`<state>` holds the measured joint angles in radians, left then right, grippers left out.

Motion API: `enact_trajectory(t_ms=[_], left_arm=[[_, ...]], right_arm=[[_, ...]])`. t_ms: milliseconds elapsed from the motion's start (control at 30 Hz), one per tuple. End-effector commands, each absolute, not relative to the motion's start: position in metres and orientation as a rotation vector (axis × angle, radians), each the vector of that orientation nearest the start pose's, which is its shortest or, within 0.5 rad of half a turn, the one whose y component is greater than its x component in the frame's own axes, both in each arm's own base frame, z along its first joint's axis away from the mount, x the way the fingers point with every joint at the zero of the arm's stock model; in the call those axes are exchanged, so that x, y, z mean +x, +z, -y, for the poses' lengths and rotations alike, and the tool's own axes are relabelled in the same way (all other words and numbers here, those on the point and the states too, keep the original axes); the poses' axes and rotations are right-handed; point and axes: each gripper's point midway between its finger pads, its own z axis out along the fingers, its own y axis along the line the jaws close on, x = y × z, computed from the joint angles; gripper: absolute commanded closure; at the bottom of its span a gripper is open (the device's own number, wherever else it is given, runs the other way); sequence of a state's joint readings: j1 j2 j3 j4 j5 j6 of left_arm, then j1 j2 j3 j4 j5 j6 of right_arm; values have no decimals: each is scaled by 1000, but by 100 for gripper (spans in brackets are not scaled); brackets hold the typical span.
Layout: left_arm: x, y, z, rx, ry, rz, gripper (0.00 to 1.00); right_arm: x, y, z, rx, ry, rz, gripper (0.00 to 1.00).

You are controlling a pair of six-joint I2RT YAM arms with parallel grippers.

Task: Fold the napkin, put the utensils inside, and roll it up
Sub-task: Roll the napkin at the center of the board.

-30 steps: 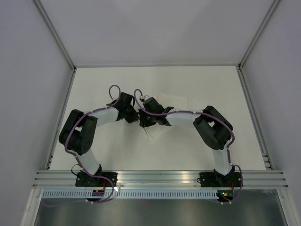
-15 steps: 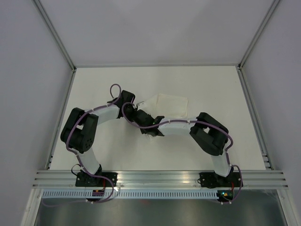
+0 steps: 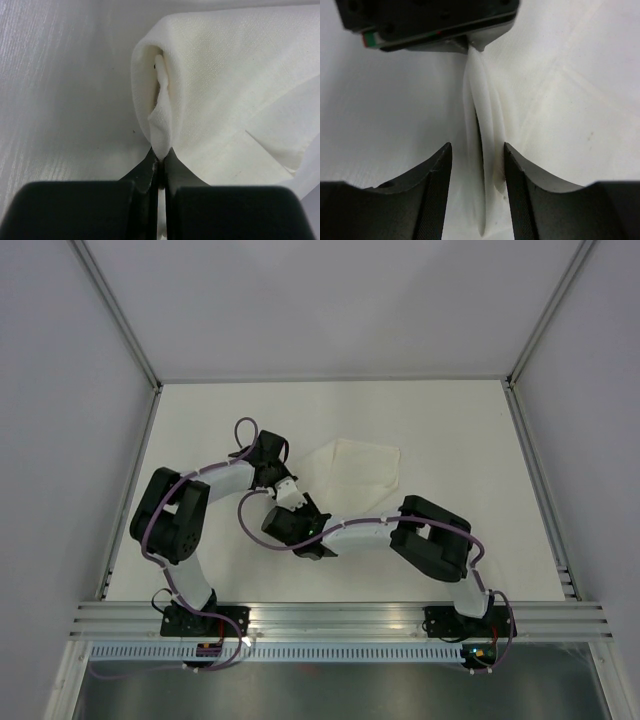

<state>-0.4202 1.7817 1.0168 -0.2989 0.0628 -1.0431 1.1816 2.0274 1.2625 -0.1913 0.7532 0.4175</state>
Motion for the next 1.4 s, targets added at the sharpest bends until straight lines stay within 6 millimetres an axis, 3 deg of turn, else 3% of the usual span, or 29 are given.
enact_trajectory(t_ms=[0, 233, 367, 600, 1367], left_arm=[[333, 13, 205, -793, -512, -2697, 98], [333, 13, 208, -784, -523, -2718, 98], [333, 12, 207, -784, -518, -2725, 98], [333, 10, 209, -780, -520, -2742, 98], [323, 5, 212, -719, -541, -2800, 98]], right_arm=[[276, 33, -377, -578, -242, -2026, 48], [279, 29, -375, -614, -398, -1946, 49], [284, 31, -376, -633, -527, -1880, 55], [289, 25, -381, -676, -633, -1839, 57], [298, 16, -371, -653, -669, -1804, 62]])
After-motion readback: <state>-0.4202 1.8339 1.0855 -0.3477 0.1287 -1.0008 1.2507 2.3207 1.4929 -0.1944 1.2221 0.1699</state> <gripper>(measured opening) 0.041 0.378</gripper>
